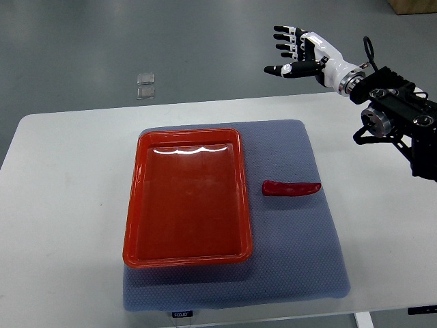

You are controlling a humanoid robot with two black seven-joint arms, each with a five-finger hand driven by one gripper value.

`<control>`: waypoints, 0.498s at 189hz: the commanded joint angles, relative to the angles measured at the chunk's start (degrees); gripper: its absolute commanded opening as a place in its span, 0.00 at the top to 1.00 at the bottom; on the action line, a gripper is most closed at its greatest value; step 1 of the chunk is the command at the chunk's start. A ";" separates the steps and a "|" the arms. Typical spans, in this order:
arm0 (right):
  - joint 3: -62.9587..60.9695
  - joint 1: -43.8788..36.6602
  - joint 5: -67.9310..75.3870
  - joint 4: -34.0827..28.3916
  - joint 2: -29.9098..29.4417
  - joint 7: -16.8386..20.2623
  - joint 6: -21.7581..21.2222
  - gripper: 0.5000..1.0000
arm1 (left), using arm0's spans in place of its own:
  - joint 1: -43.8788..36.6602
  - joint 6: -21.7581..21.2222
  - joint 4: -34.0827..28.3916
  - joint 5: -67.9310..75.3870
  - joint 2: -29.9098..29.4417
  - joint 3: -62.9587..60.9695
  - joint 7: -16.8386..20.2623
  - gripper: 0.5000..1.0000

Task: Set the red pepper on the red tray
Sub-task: 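Lower the right hand down onto the red chili pepper beside the tray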

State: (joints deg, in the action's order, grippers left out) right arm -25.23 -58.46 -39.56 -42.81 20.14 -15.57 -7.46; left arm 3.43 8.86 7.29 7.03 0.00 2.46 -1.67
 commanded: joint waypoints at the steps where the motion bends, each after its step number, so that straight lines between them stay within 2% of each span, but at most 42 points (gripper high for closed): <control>1: 6.59 -1.57 -7.19 -7.55 4.74 0.10 -2.30 0.17 | 0.00 0.01 0.01 0.00 0.00 0.00 0.00 0.00; 23: 16.08 -5.43 -15.36 -16.24 10.36 0.19 -6.08 0.17 | 0.00 0.01 0.01 0.00 0.00 0.00 0.00 0.00; 50: 27.85 -10.00 -24.42 -23.27 14.84 0.27 -8.71 0.17 | 0.00 0.01 0.01 0.00 0.00 0.00 0.00 0.00; 81: 35.95 -13.87 -28.11 -25.39 15.72 0.62 -8.98 0.17 | 0.00 0.01 0.01 0.00 0.00 0.00 0.00 0.00; 94: 36.65 -13.96 -28.64 -25.39 15.11 2.99 -8.98 0.17 | 0.00 0.01 0.01 0.00 0.00 0.00 0.00 0.00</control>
State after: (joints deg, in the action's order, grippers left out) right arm 9.47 -71.65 -67.11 -67.98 35.81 -14.93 -16.39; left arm 3.43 8.86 7.29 7.03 0.00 2.46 -1.67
